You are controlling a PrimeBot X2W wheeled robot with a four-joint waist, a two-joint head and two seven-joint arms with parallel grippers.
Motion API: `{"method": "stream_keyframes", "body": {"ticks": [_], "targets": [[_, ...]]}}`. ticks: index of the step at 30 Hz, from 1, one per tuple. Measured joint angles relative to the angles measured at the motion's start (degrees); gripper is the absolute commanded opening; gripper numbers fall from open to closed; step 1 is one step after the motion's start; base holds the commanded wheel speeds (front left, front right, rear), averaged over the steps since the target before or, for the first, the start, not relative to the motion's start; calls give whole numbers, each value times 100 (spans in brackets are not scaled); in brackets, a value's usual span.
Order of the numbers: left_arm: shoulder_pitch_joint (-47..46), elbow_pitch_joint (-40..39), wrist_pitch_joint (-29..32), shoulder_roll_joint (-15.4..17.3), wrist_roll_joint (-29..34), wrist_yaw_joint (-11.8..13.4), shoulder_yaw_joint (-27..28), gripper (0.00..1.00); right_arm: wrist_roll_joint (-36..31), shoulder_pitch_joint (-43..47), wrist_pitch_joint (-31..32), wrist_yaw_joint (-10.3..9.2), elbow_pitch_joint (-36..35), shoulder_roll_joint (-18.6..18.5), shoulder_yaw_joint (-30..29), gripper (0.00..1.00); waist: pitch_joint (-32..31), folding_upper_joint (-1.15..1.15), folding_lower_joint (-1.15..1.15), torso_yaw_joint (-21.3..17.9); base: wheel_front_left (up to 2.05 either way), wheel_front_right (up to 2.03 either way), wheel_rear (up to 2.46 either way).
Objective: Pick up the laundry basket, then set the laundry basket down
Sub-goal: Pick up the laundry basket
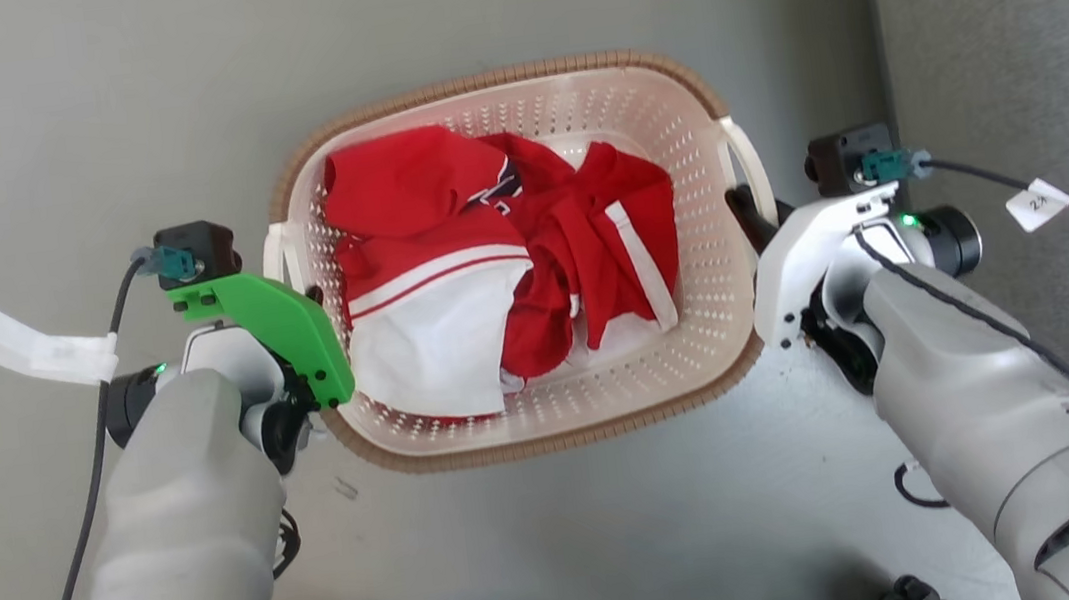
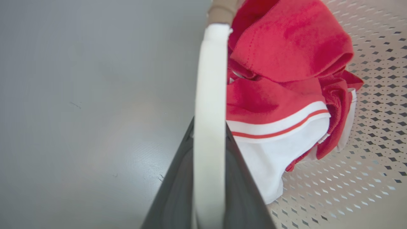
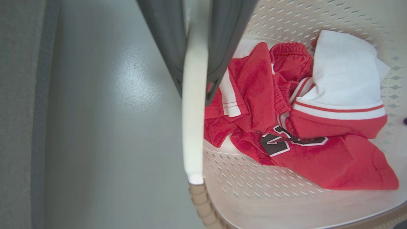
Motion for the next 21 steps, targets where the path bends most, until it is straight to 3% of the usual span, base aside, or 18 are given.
{"method": "stream_keyframes", "body": {"ticks": [21], "targets": [[641,168,554,-7,-221,-5,-41,0,901,895,488,3,-187,23,494,0,-1306,0,0,-82,0,0,0]]}}
